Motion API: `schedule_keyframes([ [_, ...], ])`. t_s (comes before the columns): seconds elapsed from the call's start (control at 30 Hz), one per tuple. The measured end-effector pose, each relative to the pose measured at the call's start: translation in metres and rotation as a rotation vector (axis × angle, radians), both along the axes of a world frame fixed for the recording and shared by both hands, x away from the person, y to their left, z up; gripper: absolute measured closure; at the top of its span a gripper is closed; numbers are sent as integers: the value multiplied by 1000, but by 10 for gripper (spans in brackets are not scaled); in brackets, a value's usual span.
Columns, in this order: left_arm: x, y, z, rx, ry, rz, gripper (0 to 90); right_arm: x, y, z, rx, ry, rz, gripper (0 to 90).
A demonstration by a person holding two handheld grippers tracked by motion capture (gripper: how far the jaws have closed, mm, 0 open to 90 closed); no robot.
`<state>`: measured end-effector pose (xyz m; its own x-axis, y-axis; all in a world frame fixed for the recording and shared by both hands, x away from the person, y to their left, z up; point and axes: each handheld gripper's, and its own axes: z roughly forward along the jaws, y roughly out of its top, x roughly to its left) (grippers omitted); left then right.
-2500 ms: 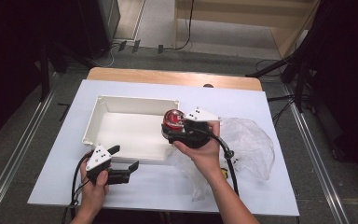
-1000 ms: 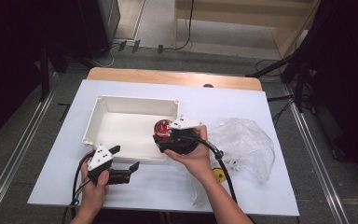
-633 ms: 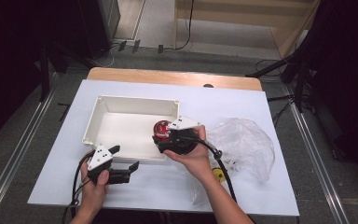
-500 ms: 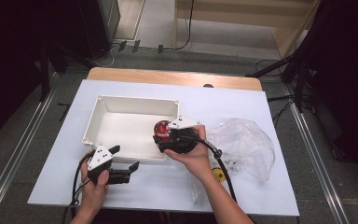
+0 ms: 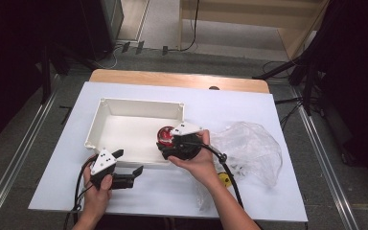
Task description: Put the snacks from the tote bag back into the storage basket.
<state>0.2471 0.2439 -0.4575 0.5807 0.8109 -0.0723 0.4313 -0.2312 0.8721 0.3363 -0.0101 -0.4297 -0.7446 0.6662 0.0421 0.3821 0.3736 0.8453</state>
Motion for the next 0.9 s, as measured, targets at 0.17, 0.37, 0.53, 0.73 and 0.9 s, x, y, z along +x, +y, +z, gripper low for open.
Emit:
schedule_keyframes([
  [0.17,0,0,0,0,1,2,70,0,0,-1,-14,-3,15,258],
  [0.37,0,0,0,0,1,-2,70,0,-1,0,-26,6,33,258],
  [0.53,0,0,0,-1,0,0,70,-1,0,-1,-53,-9,47,257],
  [0.73,0,0,-1,-5,-2,1,70,-1,-2,0,-36,-11,45,227],
  [0.9,0,0,-1,-6,-3,0,70,3,-11,6,2,-7,21,230],
])
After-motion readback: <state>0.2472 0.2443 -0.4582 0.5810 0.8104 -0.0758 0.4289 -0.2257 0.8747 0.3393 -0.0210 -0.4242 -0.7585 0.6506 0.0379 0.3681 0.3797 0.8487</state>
